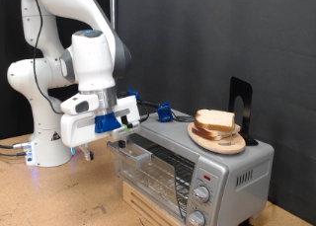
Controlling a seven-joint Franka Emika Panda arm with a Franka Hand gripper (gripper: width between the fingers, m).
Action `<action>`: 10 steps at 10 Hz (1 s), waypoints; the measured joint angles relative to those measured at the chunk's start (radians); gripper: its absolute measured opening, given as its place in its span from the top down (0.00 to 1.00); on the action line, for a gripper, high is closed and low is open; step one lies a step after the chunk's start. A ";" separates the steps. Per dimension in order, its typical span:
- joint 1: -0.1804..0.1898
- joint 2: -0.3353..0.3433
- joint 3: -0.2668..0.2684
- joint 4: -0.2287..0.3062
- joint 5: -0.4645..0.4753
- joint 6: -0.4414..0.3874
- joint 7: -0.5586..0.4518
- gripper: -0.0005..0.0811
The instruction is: Make a piece of toast with the oven
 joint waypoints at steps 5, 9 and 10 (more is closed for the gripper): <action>-0.015 0.103 -0.002 0.096 0.034 0.021 0.009 0.00; -0.039 0.114 -0.005 0.110 0.028 0.001 -0.029 0.00; -0.048 0.120 -0.008 0.109 -0.005 0.000 -0.015 0.00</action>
